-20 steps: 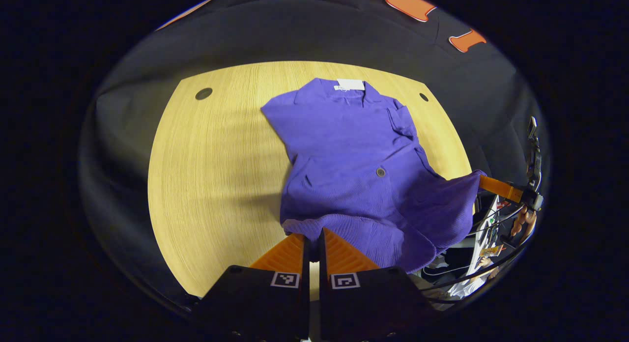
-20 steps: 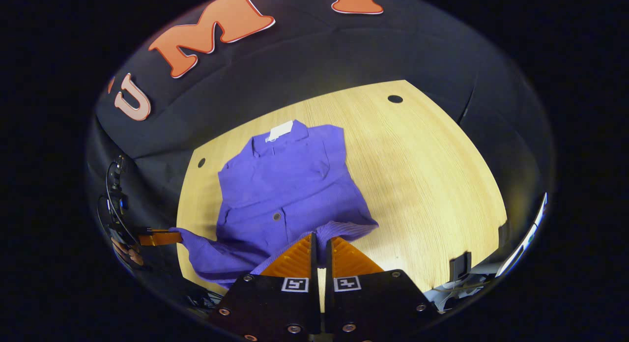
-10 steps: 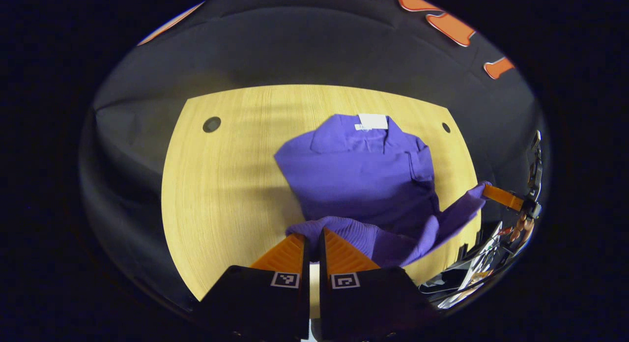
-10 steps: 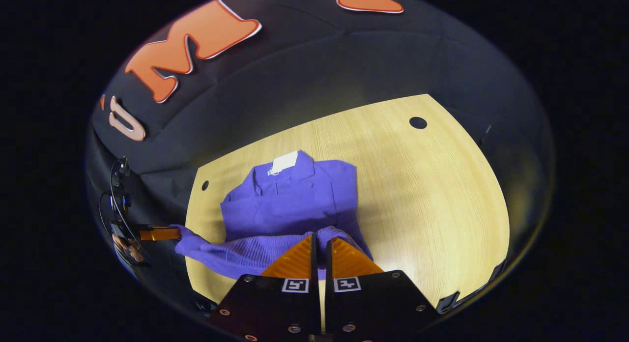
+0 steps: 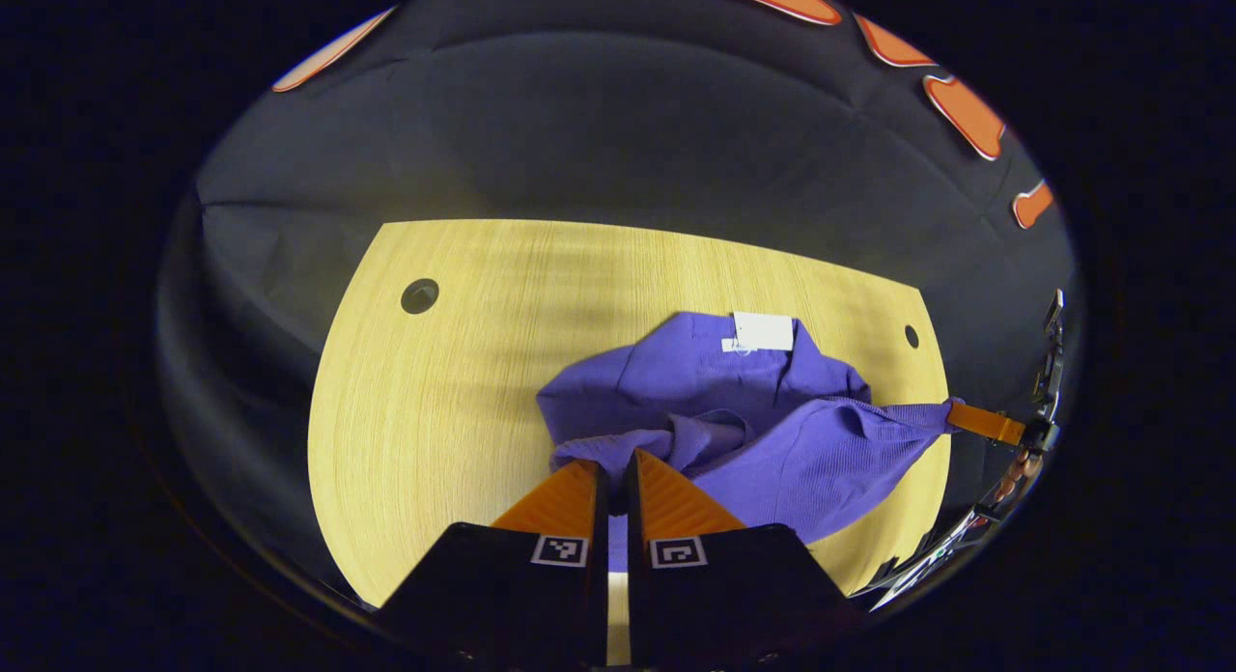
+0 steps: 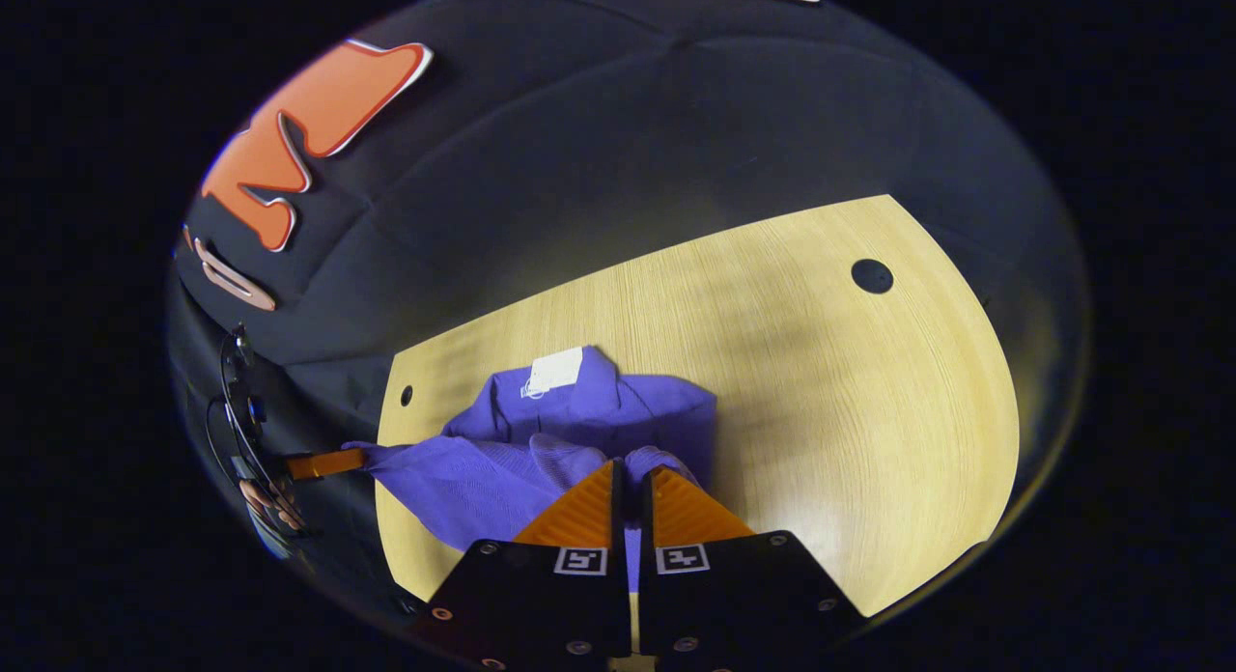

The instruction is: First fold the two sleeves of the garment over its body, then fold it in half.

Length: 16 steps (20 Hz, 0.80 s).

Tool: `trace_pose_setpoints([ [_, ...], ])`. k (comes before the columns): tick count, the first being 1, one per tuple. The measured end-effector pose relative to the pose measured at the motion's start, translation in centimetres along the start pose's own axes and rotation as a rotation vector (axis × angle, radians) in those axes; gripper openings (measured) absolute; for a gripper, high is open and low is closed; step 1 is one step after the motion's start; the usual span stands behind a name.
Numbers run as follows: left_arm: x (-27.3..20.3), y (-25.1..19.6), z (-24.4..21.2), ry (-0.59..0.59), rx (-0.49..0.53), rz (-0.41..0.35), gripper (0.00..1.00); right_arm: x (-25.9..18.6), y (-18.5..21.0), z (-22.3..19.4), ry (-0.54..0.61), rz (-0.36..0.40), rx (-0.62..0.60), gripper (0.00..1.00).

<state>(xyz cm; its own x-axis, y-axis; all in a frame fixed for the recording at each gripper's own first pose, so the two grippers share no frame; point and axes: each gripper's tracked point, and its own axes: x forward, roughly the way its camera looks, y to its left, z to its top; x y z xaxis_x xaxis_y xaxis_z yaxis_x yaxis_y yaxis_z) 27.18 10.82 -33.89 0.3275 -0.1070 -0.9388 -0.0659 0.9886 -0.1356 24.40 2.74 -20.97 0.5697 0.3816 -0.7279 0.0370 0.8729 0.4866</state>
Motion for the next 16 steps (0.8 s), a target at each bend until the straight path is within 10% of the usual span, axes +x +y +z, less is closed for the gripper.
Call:
trace_pose_setpoints([
  [6, 2.2, 1.2, 3.7, -0.113, 0.017, 0.114, 0.12, 3.7, -0.9, 3.4, -0.057, -0.001, 0.112, 0.04],
  [12, 1.1, 2.4, 5.8, -0.226, -0.045, 0.218, 0.5, 4.0, -0.8, 5.8, -0.162, 0.01, 0.125, 0.19],
  [13, 0.4, 2.4, 6.0, -0.24, -0.046, 0.205, 0.5, 3.6, -1.0, 6.2, -0.184, 0.002, 0.121, 0.52],
  [16, -2.6, 1.1, 6.9, -0.35, -0.034, 0.15, 0.5, 1.3, -1.0, 7.0, -0.245, -0.007, 0.094, 0.69],
])
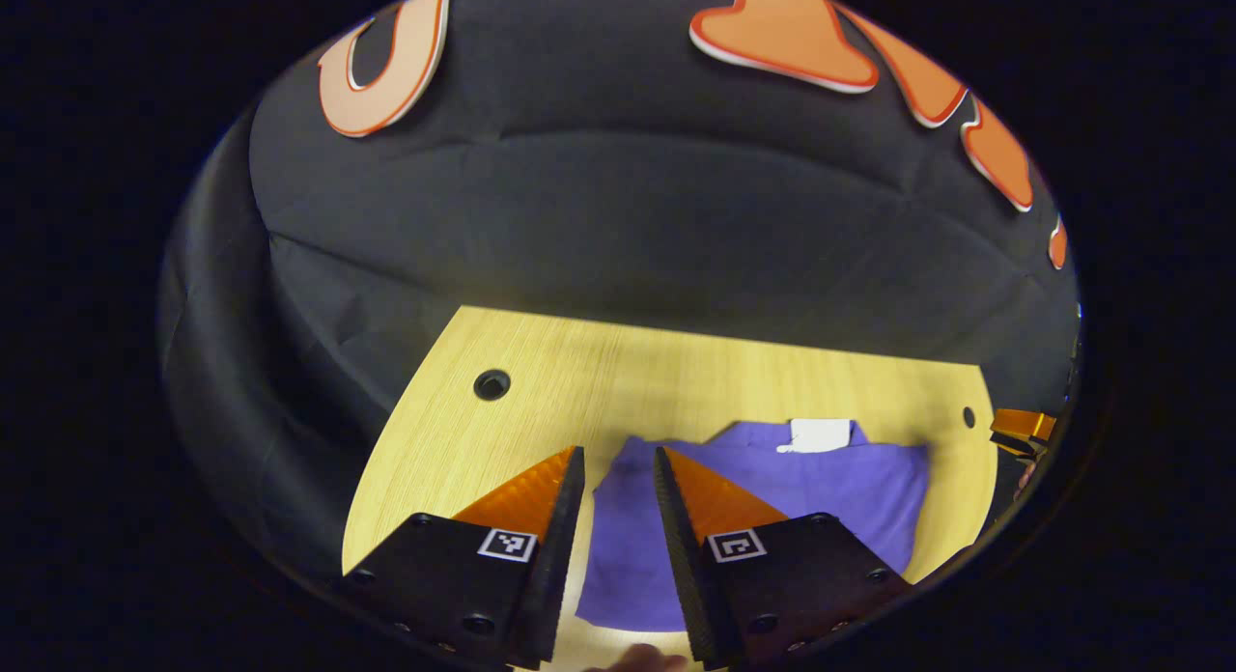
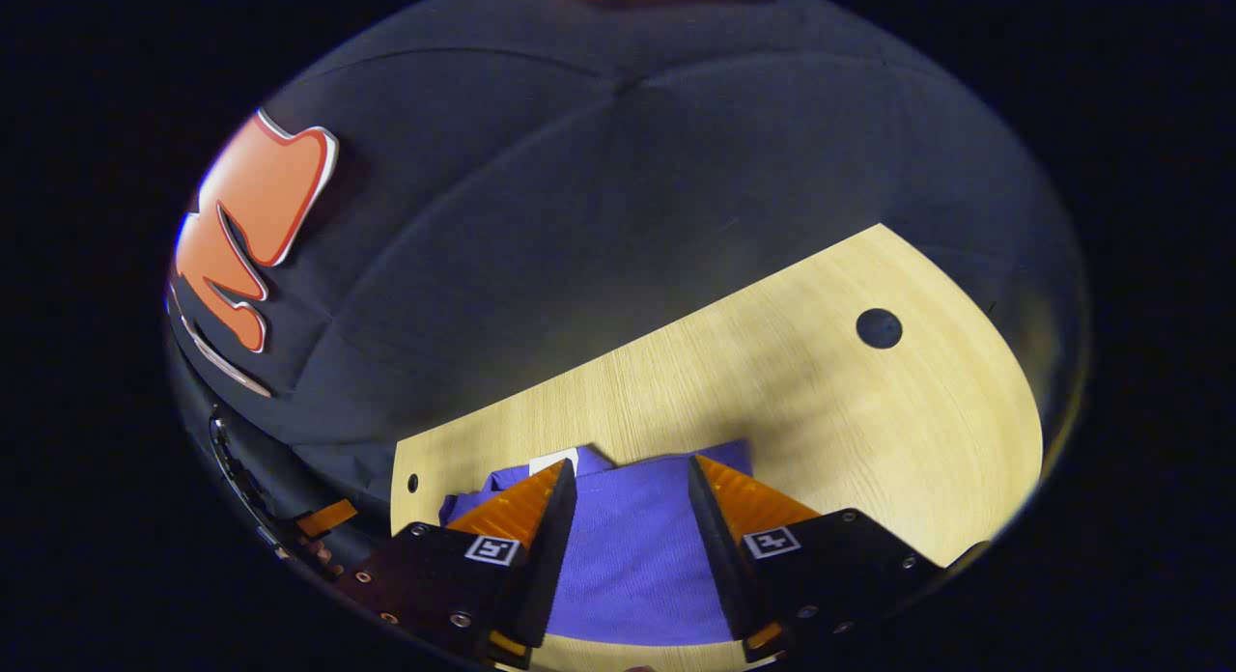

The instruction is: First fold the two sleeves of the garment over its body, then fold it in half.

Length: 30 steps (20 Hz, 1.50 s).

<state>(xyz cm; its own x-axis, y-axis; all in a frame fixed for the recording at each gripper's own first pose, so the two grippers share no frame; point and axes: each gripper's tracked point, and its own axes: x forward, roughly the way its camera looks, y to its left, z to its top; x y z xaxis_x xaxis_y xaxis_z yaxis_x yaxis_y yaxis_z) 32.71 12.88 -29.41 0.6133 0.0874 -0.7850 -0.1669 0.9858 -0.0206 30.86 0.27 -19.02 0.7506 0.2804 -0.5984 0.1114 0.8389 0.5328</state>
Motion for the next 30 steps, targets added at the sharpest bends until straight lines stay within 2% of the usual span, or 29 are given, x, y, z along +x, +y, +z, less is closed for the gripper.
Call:
trace_pose_setpoints([
  [1, -1.1, -1.3, 0.2, -0.042, 0.016, -0.017, 0.57, -1.0, 0.3, 0.7, -0.041, -0.001, -0.022, 0.77],
  [2, -2.1, -2.0, 0.7, -0.08, 0.037, -0.033, 0.64, -2.3, 0.8, 1.0, -0.075, 0.006, -0.053, 0.8],
  [3, -3.4, -2.3, 1.1, -0.116, 0.057, -0.036, 0.72, -3.5, 1.2, 1.0, -0.108, 0.002, -0.08, 0.87],
  [5, -5.3, -2.4, 1.7, -0.175, 0.099, -0.022, 0.88, -5.5, 1.7, 0.8, -0.17, -0.01, -0.139, 0.96],
  [11, -12.3, -4.9, 2.6, -0.375, 0.105, -0.136, 0.88, -10.5, 5.3, 0.5, -0.336, -0.002, -0.276, 0.97],
  [14, -13.8, -5.6, 2.0, -0.455, 0.125, -0.117, 0.88, -12.6, 7.1, 0.8, -0.441, 0.008, -0.357, 0.96],
  [16, -15.0, -5.9, 1.5, -0.495, 0.095, -0.121, 0.88, -14.0, 7.9, 1.0, -0.489, 0.019, -0.404, 0.96],
  [19, -17.9, -6.6, 1.9, -0.601, 0.031, -0.147, 0.88, -16.0, 9.5, 0.8, -0.542, 0.082, -0.462, 0.96],
  [22, -20.9, -6.7, 2.6, -0.692, 0.007, -0.166, 0.88, -17.4, 9.9, 0.6, -0.581, 0.091, -0.527, 0.96],
  [30, -20.7, -5.6, 0.5, -0.651, -0.07, -0.135, 0.89, -19.5, 9.5, 0.7, -0.606, 0.079, -0.555, 0.96],
])
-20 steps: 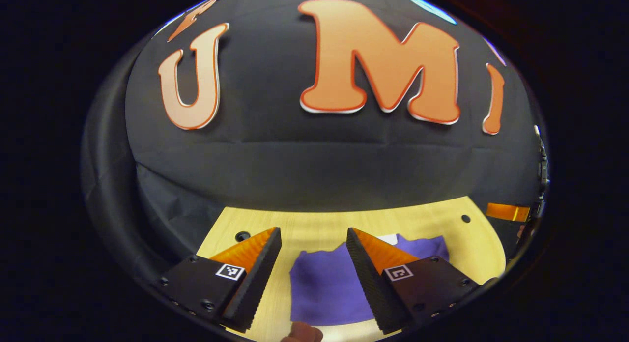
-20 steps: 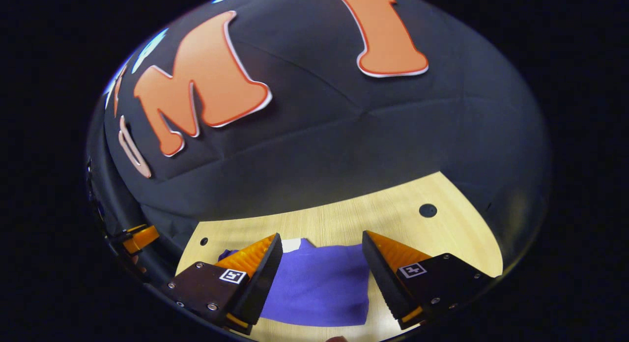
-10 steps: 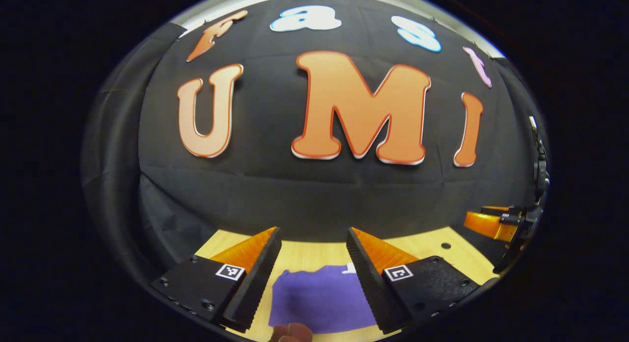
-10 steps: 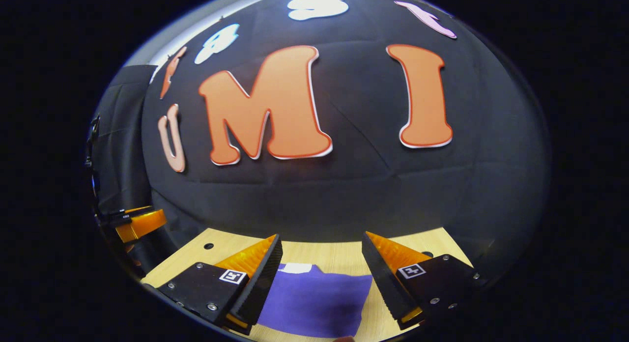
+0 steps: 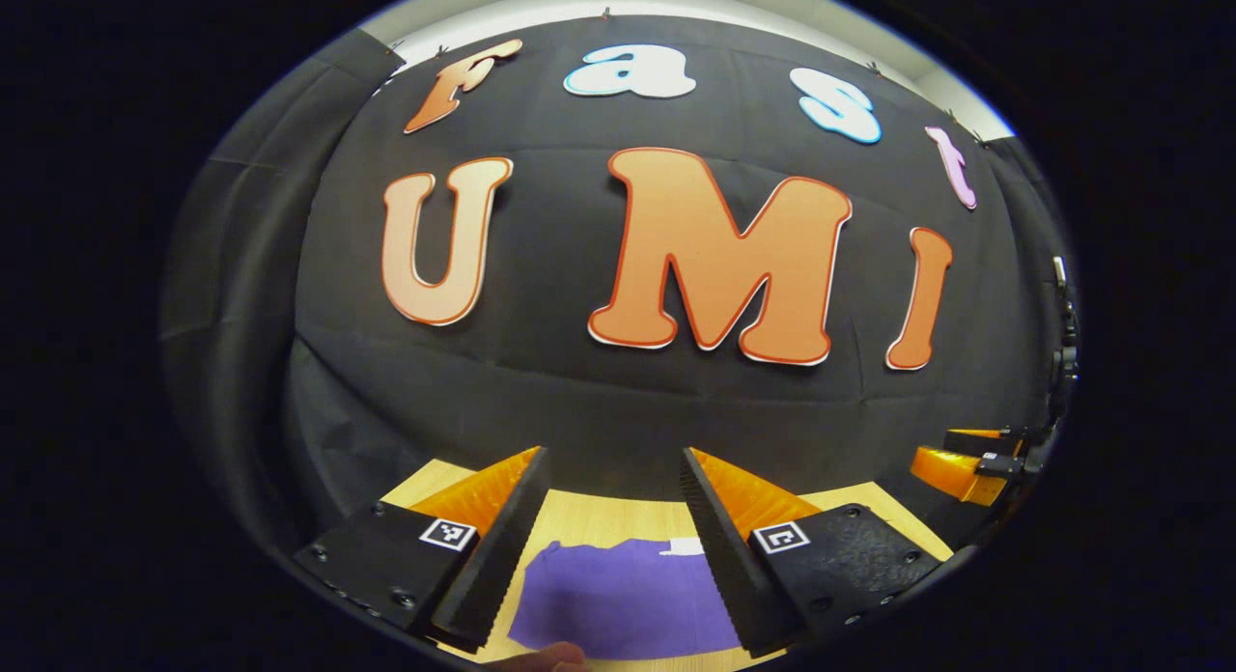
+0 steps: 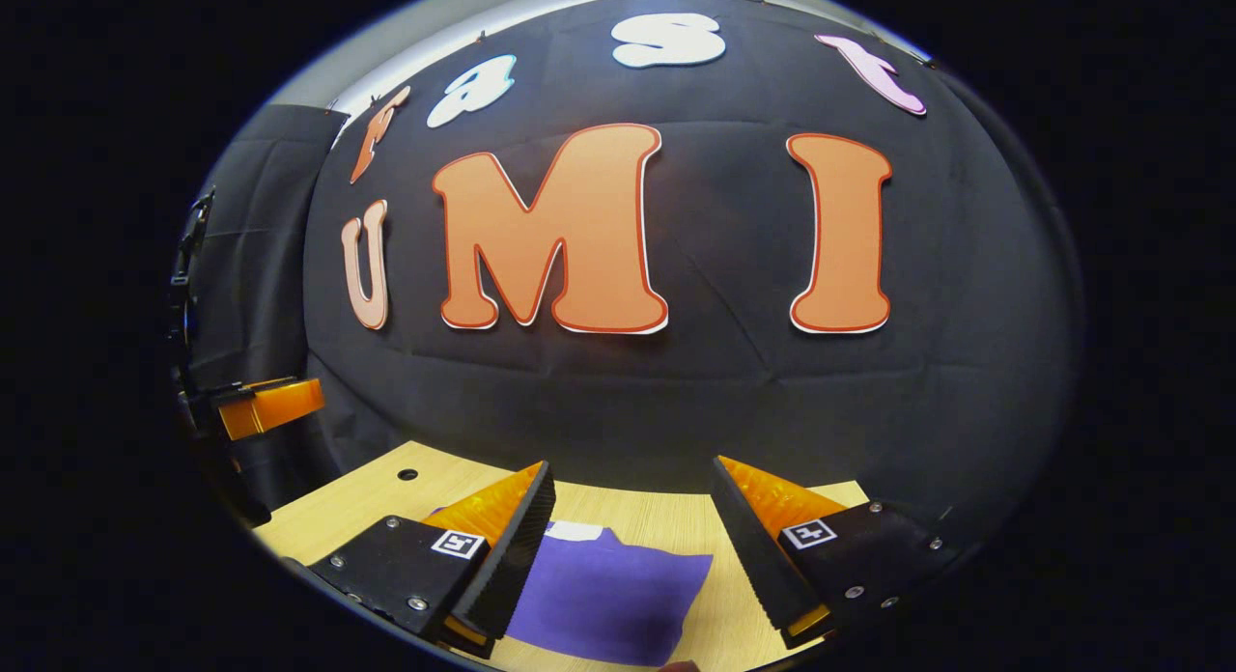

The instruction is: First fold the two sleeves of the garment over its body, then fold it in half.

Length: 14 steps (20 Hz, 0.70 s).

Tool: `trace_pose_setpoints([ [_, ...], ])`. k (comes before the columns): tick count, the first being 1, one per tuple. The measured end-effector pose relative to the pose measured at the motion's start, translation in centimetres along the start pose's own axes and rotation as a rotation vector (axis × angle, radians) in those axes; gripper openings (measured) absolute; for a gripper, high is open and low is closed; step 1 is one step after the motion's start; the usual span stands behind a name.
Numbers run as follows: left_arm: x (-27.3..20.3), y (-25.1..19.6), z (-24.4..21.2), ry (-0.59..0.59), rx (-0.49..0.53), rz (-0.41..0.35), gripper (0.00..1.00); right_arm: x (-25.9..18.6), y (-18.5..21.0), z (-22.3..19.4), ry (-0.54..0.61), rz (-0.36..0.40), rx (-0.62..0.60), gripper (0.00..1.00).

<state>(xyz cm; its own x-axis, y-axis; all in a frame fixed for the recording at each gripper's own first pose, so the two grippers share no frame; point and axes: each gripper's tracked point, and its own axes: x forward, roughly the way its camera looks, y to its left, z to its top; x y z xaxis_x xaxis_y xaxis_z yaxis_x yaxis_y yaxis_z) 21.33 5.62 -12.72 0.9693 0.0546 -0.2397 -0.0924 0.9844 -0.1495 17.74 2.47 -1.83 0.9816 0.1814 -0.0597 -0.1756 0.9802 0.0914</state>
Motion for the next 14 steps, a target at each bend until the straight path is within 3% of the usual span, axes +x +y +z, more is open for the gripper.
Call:
trace_pose_setpoints([
  [6, -1.4, 0.9, -0.2, 0.0, -0.004, 0.02, 0.88, -1.3, 0.1, 0.4, -0.027, -0.017, -0.064, 0.96],
  [13, -3.2, 0.4, -0.6, -0.021, 0.003, -0.006, 0.88, -2.8, 0.6, -0.5, -0.009, -0.002, -0.03, 0.96],
  [14, -3.3, 0.0, -0.4, -0.034, 0.007, -0.011, 0.88, -3.0, 0.6, -0.6, -0.007, -0.002, -0.033, 1.0],
])
